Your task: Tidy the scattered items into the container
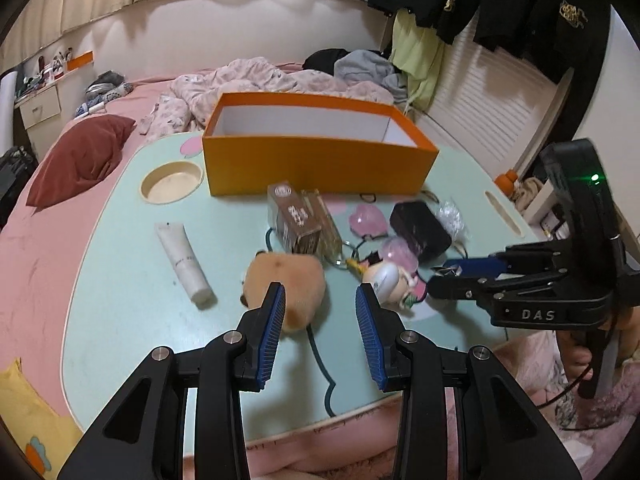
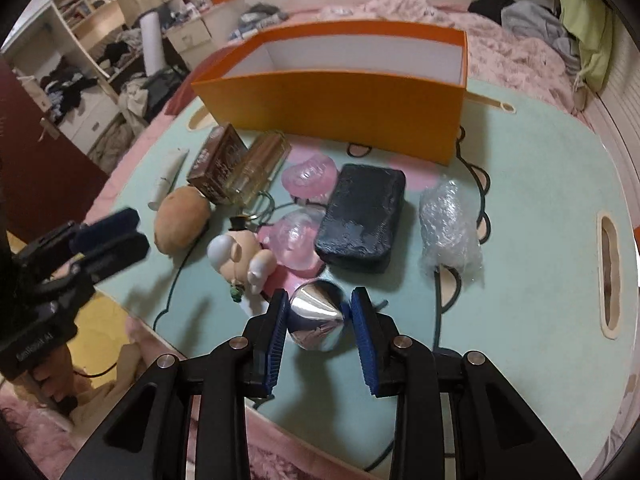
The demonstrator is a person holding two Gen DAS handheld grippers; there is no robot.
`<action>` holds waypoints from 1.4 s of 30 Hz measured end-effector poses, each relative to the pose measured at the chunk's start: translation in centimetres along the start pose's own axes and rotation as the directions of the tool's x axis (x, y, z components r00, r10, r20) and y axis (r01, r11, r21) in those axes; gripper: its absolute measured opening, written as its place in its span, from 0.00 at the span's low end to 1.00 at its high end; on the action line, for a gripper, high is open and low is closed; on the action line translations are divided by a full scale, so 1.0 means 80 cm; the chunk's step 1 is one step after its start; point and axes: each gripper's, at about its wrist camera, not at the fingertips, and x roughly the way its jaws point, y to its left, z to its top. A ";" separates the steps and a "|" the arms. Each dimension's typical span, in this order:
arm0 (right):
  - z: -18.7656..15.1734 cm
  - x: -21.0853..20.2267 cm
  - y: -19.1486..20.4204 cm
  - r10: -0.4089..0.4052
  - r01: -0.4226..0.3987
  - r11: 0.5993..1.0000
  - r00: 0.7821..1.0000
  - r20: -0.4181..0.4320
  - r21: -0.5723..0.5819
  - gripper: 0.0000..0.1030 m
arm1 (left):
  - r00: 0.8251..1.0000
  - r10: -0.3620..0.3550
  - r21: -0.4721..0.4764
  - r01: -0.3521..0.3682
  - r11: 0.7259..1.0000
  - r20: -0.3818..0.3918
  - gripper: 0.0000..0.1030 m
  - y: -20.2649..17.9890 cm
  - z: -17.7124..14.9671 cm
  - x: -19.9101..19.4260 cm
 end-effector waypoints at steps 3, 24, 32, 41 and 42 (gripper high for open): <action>-0.013 -0.009 0.000 0.001 -0.005 0.999 0.997 0.082 0.043 0.68 | 1.000 0.018 0.072 -0.016 0.997 -0.017 0.37 -0.010 -0.011 0.002; -0.089 -0.008 0.026 -0.284 0.283 0.958 0.921 0.268 0.043 0.97 | 0.993 0.118 0.025 -0.118 0.993 0.000 0.63 0.005 -0.046 0.024; -0.085 -0.005 0.026 -0.296 0.294 0.955 0.917 0.268 0.048 0.98 | 0.980 0.174 0.021 -0.177 0.984 0.097 0.80 -0.001 -0.061 0.026; -0.085 -0.003 0.024 -0.296 0.295 0.954 0.916 0.271 0.048 1.00 | 0.978 0.173 0.019 -0.176 0.984 0.117 0.83 0.004 -0.064 0.031; -0.085 -0.003 0.024 -0.296 0.295 0.954 0.916 0.272 0.048 1.00 | 0.978 0.173 0.019 -0.176 0.984 0.117 0.83 0.004 -0.064 0.031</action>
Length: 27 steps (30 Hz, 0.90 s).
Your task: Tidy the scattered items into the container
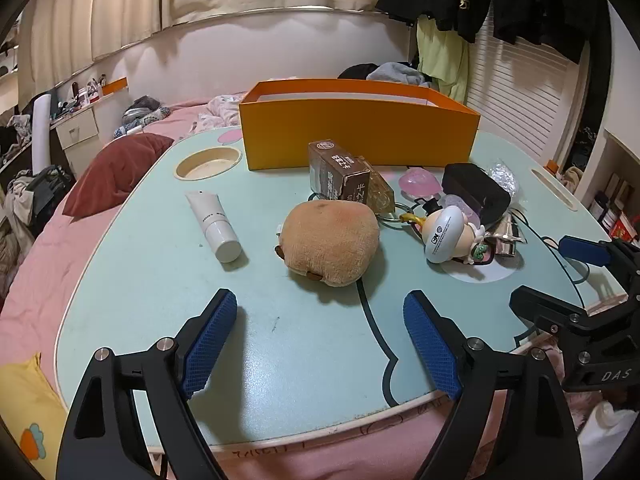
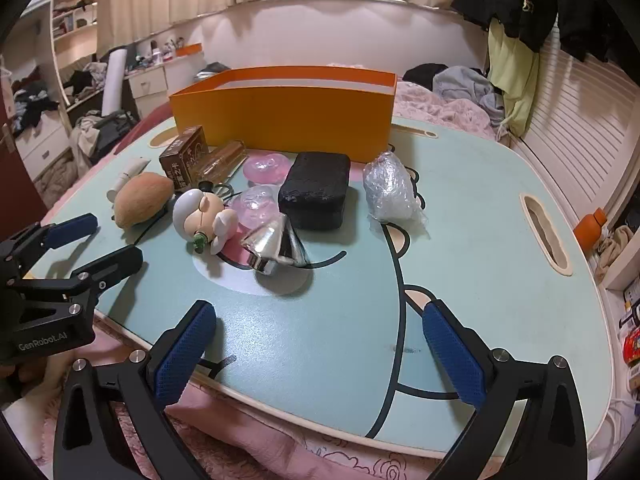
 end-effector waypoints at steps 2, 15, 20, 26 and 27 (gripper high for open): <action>0.000 0.000 0.000 0.000 0.000 1.000 1.000 0.000 0.000 1.00 | 1.000 0.000 0.000 0.000 1.000 0.001 0.83 0.000 0.000 0.000; -0.001 -0.001 -0.001 -0.001 0.001 1.000 1.000 0.002 0.000 1.00 | 1.000 -0.007 0.004 0.007 1.000 0.000 0.83 0.001 -0.001 0.001; -0.001 -0.001 -0.001 0.001 -0.001 1.000 1.000 0.002 -0.001 1.00 | 1.000 -0.012 0.008 0.012 1.000 -0.001 0.83 0.002 -0.001 0.002; -0.001 -0.001 0.000 0.001 -0.001 1.000 1.000 0.002 -0.001 1.00 | 1.000 -0.017 0.012 0.017 1.000 -0.001 0.83 0.004 -0.002 0.001; -0.001 -0.001 0.000 0.001 -0.001 1.000 1.000 0.002 -0.001 1.00 | 1.000 -0.018 0.013 0.018 1.000 0.000 0.83 0.004 -0.002 0.001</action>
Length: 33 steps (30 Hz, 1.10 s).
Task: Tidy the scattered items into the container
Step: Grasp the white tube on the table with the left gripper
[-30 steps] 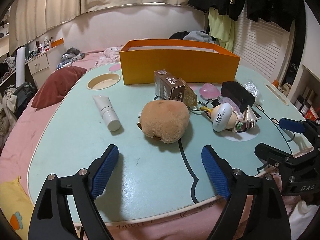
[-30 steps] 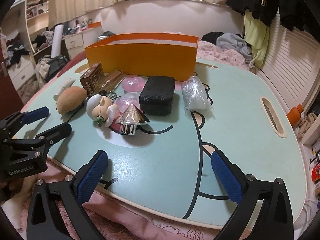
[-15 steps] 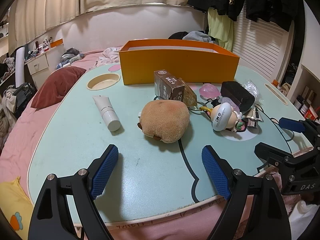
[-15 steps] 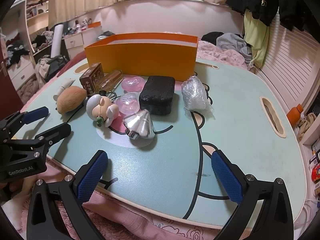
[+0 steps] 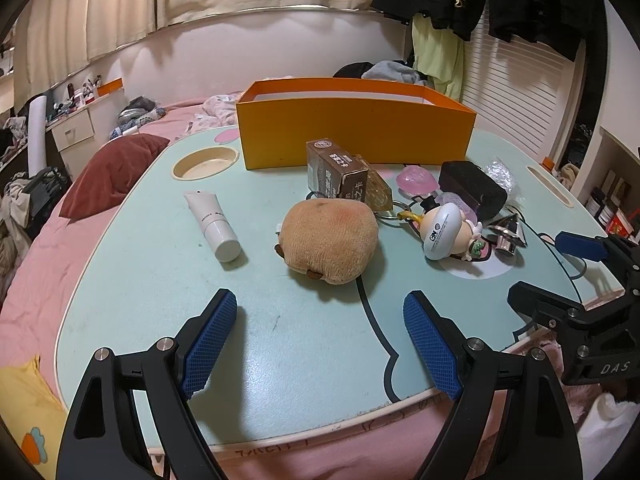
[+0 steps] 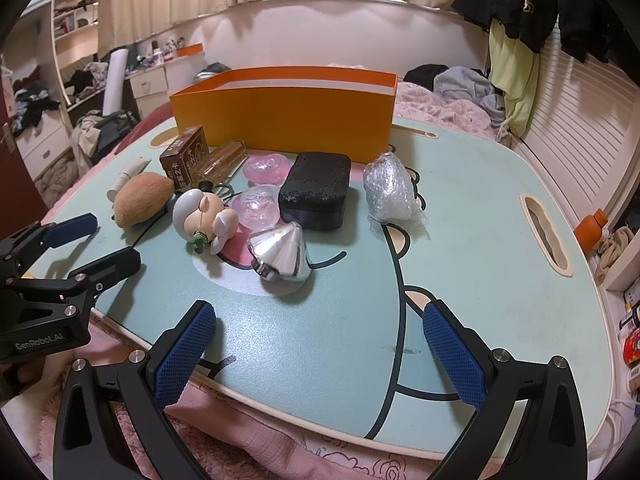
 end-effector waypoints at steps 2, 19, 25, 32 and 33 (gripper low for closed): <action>0.000 0.000 0.001 0.001 -0.001 1.000 1.000 0.000 -0.001 1.00 | 1.000 -0.008 0.000 0.008 1.000 -0.003 0.83 0.002 0.001 0.000; 0.001 0.001 0.003 0.015 -0.015 1.000 1.000 -0.001 -0.015 1.00 | 0.995 0.052 -0.114 -0.061 0.992 -0.084 0.42 0.091 0.070 0.033; 0.001 0.001 0.003 0.015 -0.015 1.000 1.000 0.001 -0.015 1.00 | 0.994 0.037 -0.103 -0.048 0.994 -0.107 0.38 0.086 0.074 0.052; 0.001 0.001 0.002 0.015 -0.015 1.000 1.000 0.004 -0.015 1.00 | 0.993 0.035 -0.087 -0.045 0.995 -0.109 0.19 0.084 0.067 0.056; 0.001 0.002 0.002 0.015 -0.015 1.000 1.000 0.005 -0.015 1.00 | 0.994 0.033 -0.086 -0.042 0.995 -0.102 0.19 0.084 0.066 0.055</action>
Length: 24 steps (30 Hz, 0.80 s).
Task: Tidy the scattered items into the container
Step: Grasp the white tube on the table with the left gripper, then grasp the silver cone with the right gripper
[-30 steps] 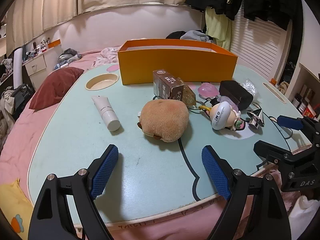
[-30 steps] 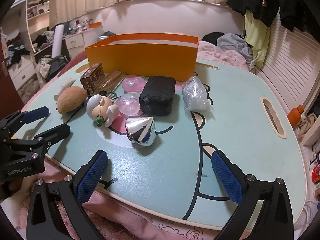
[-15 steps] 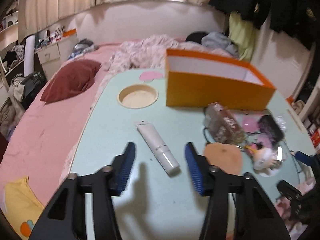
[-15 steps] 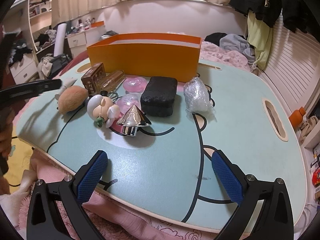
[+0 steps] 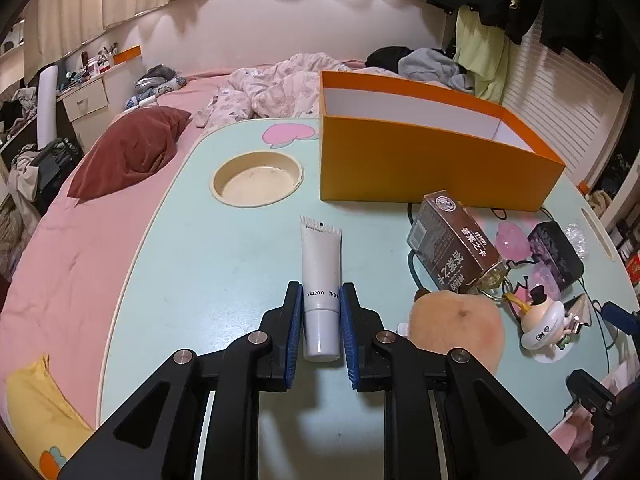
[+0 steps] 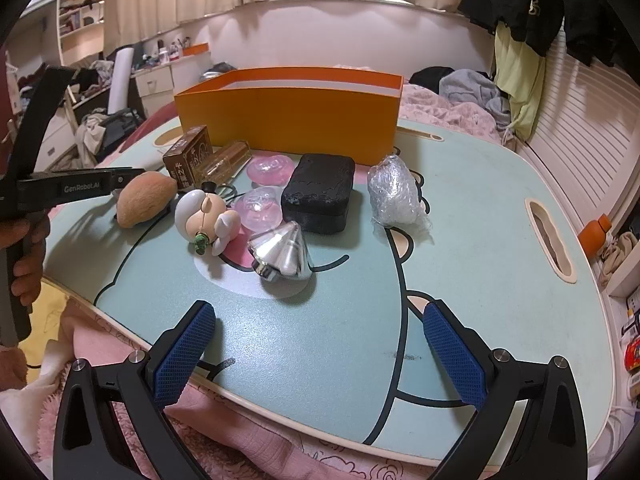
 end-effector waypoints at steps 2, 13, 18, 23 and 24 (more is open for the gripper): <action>0.000 0.000 -0.001 0.000 0.000 1.000 1.000 0.000 0.000 1.00 | 1.000 -0.005 0.002 0.005 1.000 0.010 0.19 0.000 -0.002 -0.001; -0.004 -0.008 -0.004 0.040 -0.040 0.999 0.999 0.028 0.004 0.99 | 0.986 -0.103 -0.031 0.108 0.994 0.133 0.19 0.000 -0.010 -0.048; -0.001 -0.015 -0.014 0.112 -0.114 0.992 0.992 0.057 0.050 0.78 | 0.977 -0.115 -0.025 0.121 0.992 0.177 0.19 -0.001 -0.011 -0.073; 0.006 -0.013 -0.008 0.105 -0.107 0.994 0.992 0.074 0.031 0.78 | 0.972 -0.122 -0.013 0.127 0.992 0.201 0.19 -0.006 -0.009 -0.085; 0.009 -0.012 -0.006 0.085 -0.087 0.996 0.993 0.082 0.019 0.78 | 0.971 -0.124 -0.011 0.129 0.992 0.205 0.19 -0.007 -0.008 -0.086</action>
